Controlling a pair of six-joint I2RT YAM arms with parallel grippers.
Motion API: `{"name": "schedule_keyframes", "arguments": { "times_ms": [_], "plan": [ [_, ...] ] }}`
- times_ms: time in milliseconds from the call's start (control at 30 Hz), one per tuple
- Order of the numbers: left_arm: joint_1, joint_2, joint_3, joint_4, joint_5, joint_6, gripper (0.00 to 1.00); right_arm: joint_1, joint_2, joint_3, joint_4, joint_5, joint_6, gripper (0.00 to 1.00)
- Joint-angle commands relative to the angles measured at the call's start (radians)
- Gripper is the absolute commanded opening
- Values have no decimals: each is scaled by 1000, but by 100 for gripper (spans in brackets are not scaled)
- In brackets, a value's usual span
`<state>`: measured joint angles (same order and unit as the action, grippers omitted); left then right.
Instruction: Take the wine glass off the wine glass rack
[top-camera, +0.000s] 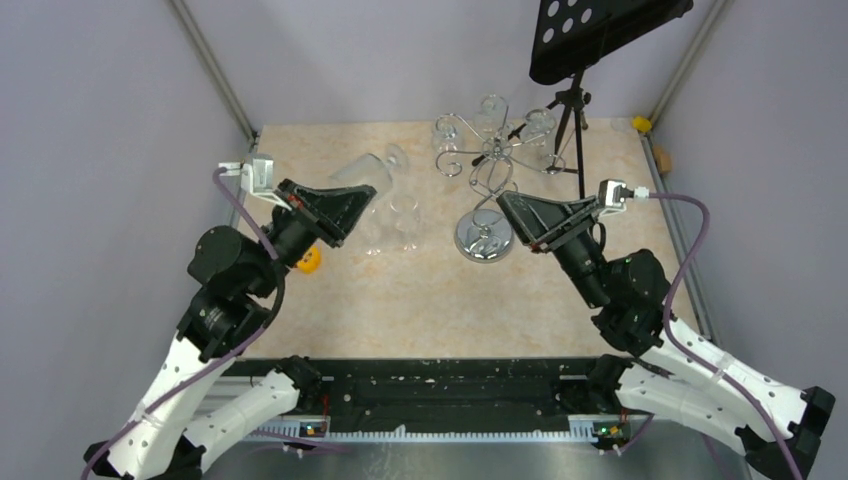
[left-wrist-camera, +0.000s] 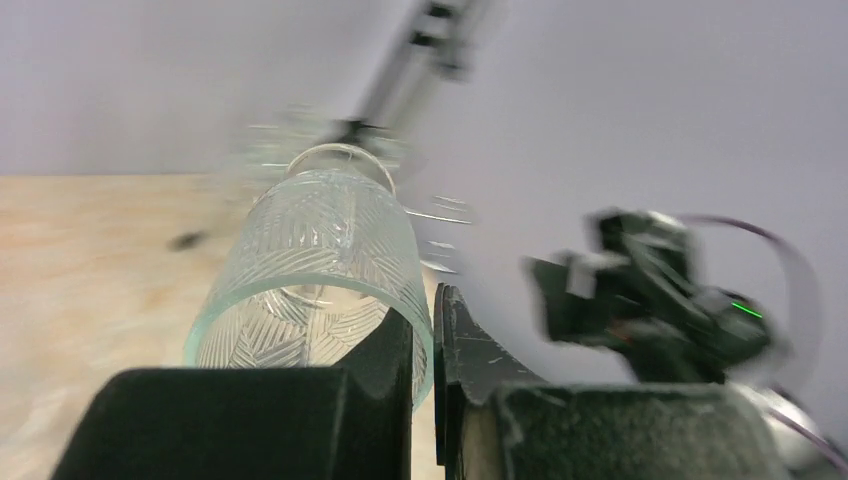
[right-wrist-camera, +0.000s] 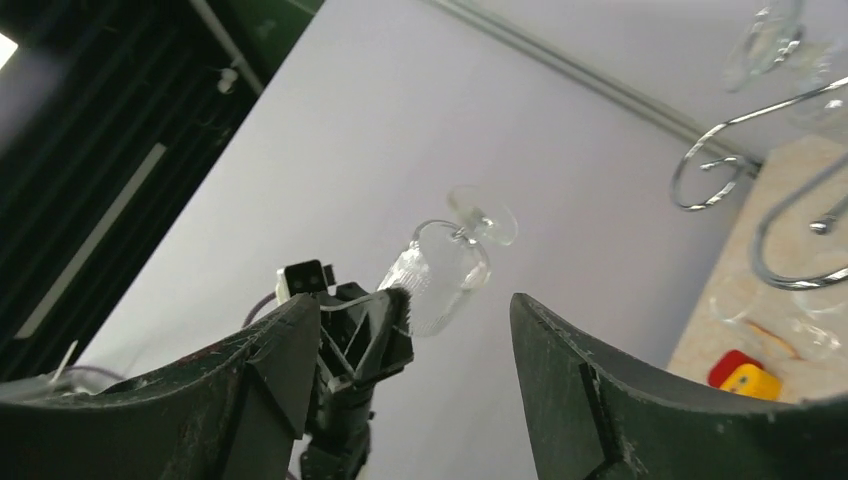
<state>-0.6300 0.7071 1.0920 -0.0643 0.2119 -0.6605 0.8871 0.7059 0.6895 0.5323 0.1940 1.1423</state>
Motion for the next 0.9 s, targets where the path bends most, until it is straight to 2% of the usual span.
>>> {"name": "schedule_keyframes", "arguments": {
  "times_ms": [0,100,167,267,367,500,700,867],
  "plan": [
    [1,47,89,-349,-649,246,0,-2,-43,54,-180,110,-76,67],
    [5,117,96,-431,-940,304,0,-2,-69,47,-198,142,-88,65],
    [36,163,102,-473,-978,309,0,-2,-79,46,-209,163,-97,64],
    [157,219,104,-539,-845,285,0,-2,-89,51,-224,180,-117,64],
    [288,272,70,-539,-727,278,0,-1,-101,50,-240,180,-119,63],
    [402,379,69,-530,-573,245,0,-2,-121,29,-243,183,-104,63],
    [495,591,105,-543,-371,193,0,-2,-147,11,-264,184,-78,62],
    [512,642,76,-492,-307,169,0,-1,-217,-28,-296,212,-61,61]
  ]
}}
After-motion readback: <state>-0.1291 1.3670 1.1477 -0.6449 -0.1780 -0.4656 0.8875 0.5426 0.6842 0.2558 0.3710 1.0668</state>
